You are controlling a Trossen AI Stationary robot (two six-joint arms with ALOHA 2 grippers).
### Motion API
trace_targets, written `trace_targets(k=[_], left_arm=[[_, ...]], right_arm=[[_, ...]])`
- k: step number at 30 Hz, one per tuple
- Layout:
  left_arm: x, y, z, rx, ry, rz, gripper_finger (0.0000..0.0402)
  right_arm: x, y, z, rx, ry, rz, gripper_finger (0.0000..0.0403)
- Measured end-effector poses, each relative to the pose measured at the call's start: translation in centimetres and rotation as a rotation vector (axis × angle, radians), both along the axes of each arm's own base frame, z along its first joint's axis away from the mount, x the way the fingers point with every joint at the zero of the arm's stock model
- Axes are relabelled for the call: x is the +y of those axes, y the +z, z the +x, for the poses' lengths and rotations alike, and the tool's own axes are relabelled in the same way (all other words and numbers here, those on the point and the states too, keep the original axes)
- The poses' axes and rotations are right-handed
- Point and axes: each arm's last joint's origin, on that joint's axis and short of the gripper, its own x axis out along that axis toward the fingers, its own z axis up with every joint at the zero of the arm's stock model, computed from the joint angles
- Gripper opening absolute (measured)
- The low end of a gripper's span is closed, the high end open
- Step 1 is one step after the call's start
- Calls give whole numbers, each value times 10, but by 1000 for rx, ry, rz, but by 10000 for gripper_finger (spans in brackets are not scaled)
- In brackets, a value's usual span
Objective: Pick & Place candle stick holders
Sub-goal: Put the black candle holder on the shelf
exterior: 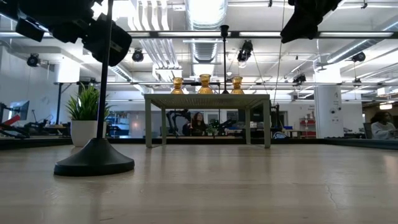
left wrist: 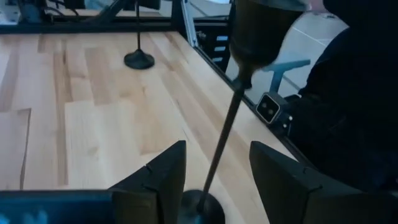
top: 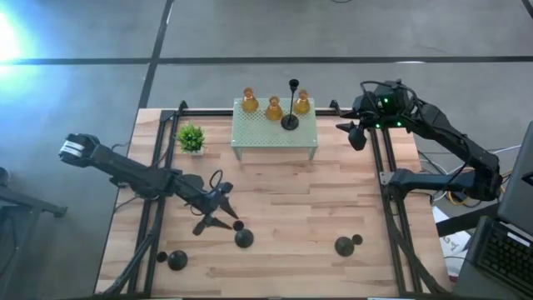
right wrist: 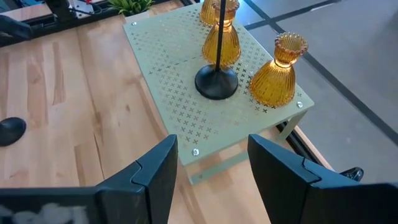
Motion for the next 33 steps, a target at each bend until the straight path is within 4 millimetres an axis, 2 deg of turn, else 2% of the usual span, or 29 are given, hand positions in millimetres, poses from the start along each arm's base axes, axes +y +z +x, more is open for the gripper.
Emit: trace_targets(k=[11,18,24,28,33], left_arm=[[-8,-1,19,20,-45,-3,181],[-14,3,29,7,-153,-1,181],[-17,4,38,-28,-176,64,170],[-17,3,41,-46,-185,96,129],[-17,4,41,-49,-183,103,25]], right_arm=[[0,0,0,0,0,0,189],[0,0,0,3,3,-8,189],[0,0,0,5,5,-14,182],[0,1,0,6,5,-15,176],[0,1,0,8,5,-19,170]])
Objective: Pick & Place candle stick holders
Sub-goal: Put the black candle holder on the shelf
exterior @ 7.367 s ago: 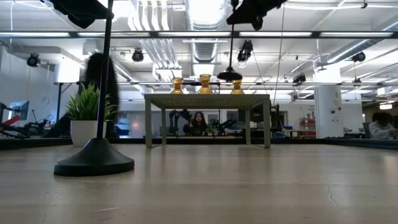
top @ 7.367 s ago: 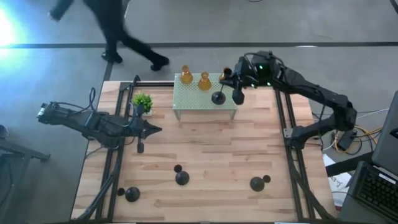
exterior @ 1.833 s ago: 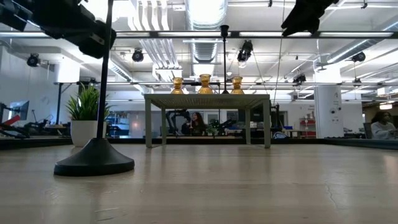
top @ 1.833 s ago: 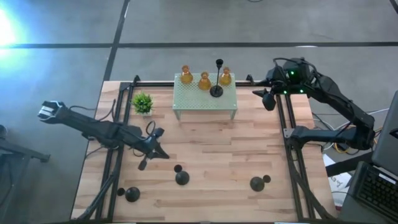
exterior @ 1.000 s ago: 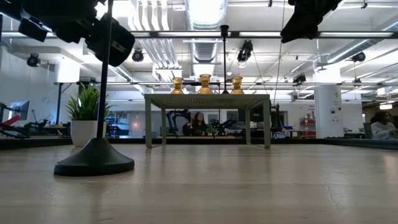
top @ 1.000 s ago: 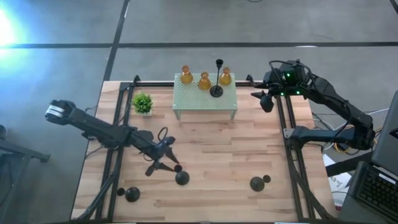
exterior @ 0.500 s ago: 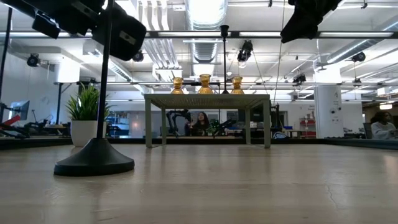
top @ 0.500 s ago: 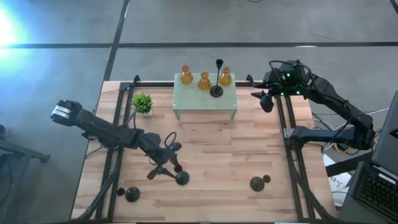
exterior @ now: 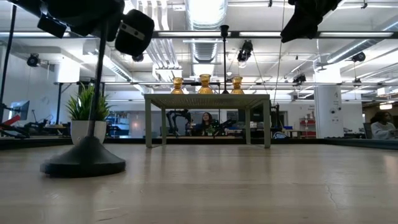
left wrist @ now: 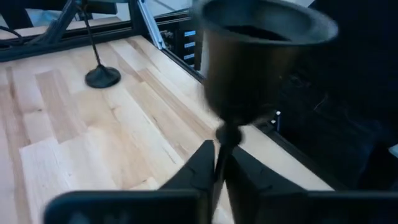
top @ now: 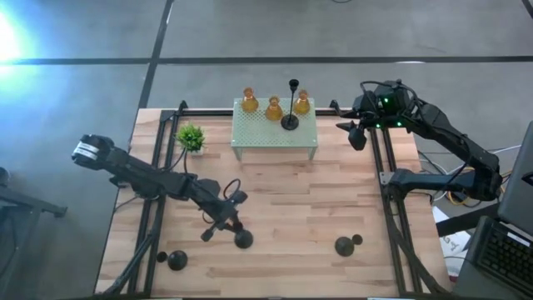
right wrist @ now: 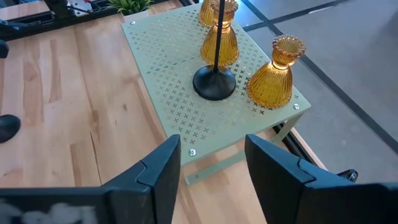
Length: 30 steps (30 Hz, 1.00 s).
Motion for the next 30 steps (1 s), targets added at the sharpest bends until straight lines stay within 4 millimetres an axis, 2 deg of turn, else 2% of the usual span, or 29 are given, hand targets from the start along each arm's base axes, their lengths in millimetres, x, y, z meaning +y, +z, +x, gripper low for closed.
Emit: trace_targets(k=[3,6,10,16,20,24,30], left_arm=[[0,6,-1,-5,3,-10,18],[1,24,-3,3,7,-23,19],[5,66,-6,0,71,0,18],[28,131,-15,-87,446,183,18],[58,159,-16,-150,706,305,18],[96,180,-17,-183,874,302,18],[160,186,-19,-188,1057,182,18]], right_arm=[[0,0,0,0,0,0,166],[0,0,0,0,-1,0,162],[0,0,0,-1,-1,1,156],[0,0,0,-2,-1,-1,148],[0,1,0,-8,0,-8,143],[-1,2,1,-18,4,-21,139],[-1,3,2,-19,19,-48,139]])
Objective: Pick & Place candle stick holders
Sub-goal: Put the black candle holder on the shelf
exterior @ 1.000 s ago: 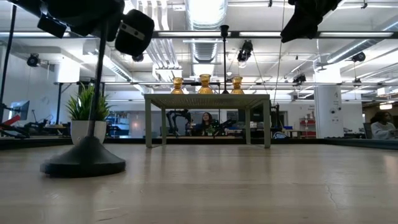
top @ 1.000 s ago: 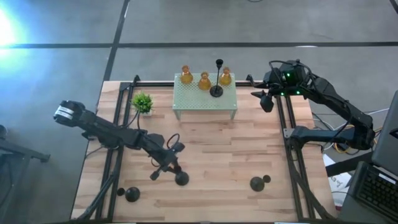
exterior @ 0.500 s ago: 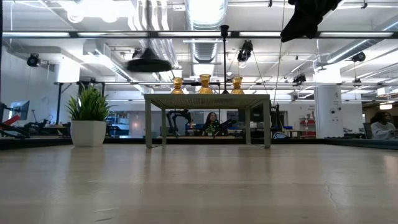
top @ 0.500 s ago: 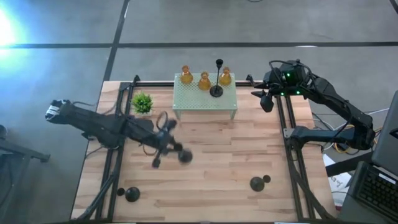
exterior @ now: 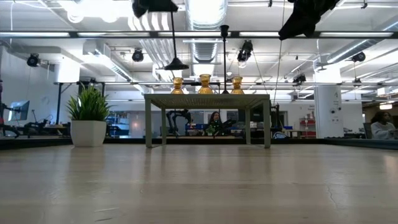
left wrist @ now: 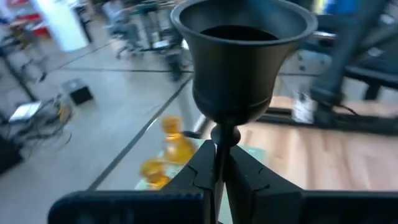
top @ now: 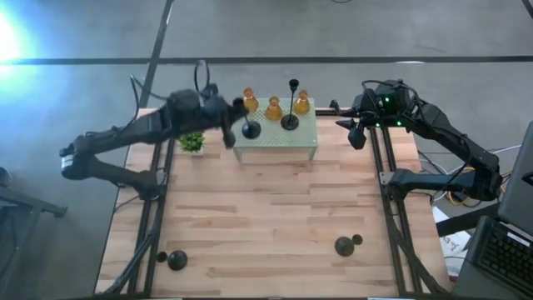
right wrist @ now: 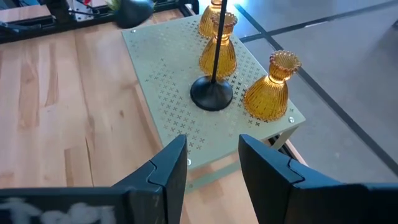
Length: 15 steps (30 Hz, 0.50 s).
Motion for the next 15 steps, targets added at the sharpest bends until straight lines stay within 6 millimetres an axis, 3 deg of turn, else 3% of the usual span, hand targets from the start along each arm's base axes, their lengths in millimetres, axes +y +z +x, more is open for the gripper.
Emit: trace_targets(k=[6,15], left_arm=[[42,-14,3,25,65,-82,18],[59,-34,28,61,56,-71,18]], right_arm=[[0,0,0,2,4,-5,146],[0,0,0,6,11,-15,133]])
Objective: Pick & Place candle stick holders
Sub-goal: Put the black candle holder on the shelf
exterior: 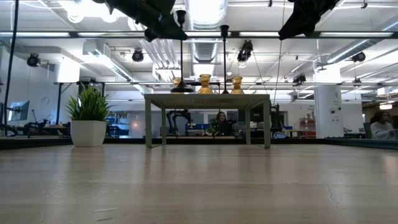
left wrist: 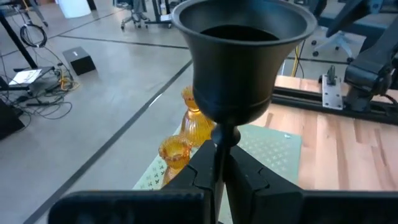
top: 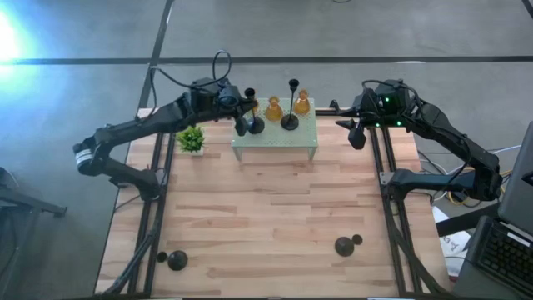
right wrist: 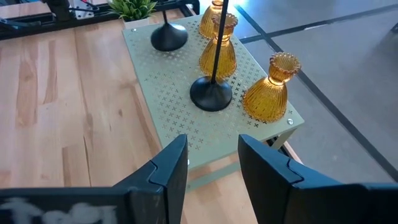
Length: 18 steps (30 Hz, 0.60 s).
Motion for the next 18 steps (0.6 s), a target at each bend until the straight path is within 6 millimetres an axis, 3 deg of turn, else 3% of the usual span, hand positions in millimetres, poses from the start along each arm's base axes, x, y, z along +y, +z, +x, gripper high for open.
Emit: trace_targets(k=[18], left_arm=[[19,-11,11,-9,44,4,18]], right_arm=[[0,0,0,3,4,-5,139]])
